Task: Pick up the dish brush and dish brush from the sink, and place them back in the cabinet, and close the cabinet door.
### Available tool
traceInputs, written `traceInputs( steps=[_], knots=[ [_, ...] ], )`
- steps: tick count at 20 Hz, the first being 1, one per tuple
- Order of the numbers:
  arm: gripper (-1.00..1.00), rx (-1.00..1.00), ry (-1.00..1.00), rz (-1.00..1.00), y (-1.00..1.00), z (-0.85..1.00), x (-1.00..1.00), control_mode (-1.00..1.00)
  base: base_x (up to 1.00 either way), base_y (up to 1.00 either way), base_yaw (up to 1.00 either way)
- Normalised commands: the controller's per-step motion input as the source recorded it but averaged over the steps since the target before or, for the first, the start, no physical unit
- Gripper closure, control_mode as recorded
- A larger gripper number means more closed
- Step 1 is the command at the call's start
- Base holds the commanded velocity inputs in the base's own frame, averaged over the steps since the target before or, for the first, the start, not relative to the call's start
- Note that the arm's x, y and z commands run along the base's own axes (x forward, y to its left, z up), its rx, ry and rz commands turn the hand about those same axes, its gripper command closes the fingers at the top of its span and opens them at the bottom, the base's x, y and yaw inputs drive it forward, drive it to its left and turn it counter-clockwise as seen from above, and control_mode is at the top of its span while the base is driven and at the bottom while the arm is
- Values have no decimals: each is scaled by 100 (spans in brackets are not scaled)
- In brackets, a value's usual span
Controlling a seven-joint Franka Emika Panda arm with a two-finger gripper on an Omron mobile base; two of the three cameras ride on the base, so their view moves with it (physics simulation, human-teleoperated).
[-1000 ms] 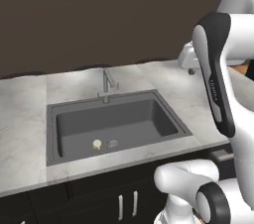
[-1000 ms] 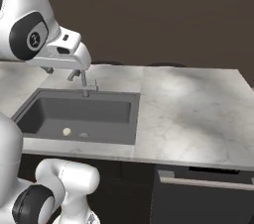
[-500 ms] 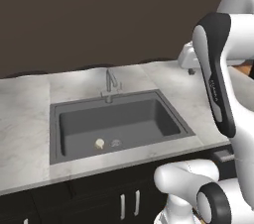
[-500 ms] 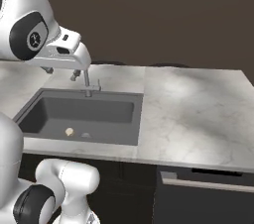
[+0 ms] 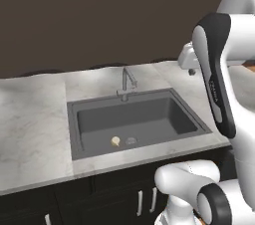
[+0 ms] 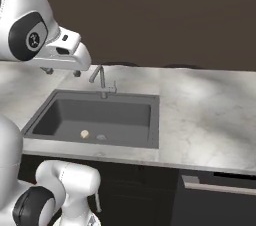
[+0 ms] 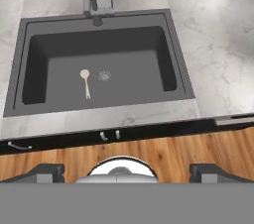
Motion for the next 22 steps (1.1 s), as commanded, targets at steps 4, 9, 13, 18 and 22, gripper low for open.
traceInputs(
  steps=[4,9,13,18,22],
  knots=[
    [-100,0,0,0,0,0,0,100,14,17,18],
    [-100,0,0,0,0,0,0,100,25,18,24],
    [-100,0,0,0,0,0,0,100,22,27,21],
    [-100,0,0,0,0,0,0,100,23,30,10],
    [-100,0,0,0,0,0,0,100,34,6,-4]
  ],
)
